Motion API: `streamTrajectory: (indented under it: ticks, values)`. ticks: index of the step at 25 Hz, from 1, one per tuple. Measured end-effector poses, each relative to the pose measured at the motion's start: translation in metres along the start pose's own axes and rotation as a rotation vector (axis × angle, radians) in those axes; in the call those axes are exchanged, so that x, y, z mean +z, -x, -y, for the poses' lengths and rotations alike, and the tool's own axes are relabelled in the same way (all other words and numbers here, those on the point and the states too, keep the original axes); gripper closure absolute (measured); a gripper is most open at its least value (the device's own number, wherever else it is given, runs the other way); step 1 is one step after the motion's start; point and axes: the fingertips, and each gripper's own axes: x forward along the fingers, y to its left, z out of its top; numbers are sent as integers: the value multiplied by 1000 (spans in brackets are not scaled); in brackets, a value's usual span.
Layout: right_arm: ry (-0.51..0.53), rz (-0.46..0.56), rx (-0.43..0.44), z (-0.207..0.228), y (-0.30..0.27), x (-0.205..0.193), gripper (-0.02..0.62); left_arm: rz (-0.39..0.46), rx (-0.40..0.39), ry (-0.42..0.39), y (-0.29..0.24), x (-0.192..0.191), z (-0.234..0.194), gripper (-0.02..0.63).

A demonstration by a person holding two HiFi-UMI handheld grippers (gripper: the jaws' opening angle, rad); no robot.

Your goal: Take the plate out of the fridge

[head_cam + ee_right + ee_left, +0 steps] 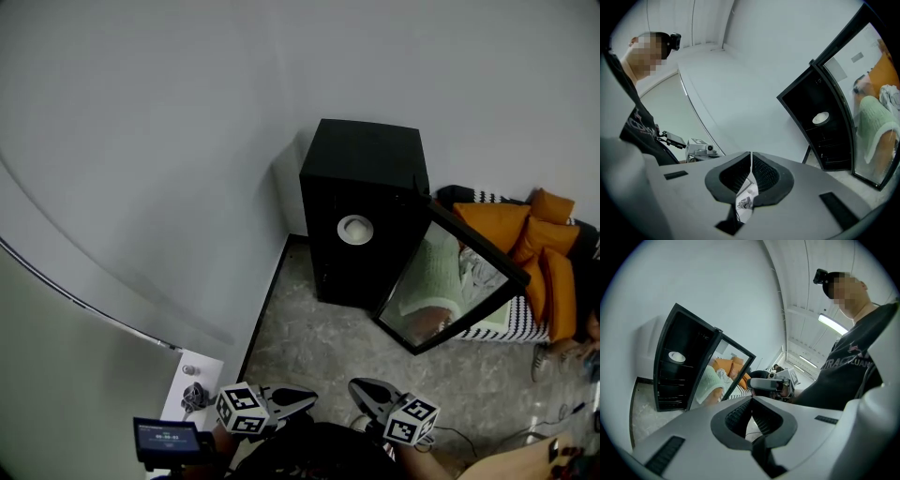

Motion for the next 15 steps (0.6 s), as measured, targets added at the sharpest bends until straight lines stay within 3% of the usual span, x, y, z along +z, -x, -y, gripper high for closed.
streamTrajectory:
  ticks: [8, 15]
  values:
    - [-67, 99, -94, 15, -104, 29, 586, -31, -77, -7, 64, 19, -70, 607]
    - [-162, 196, -187, 51, -140, 47, 586, -34, -98, 6, 101, 11, -106, 607]
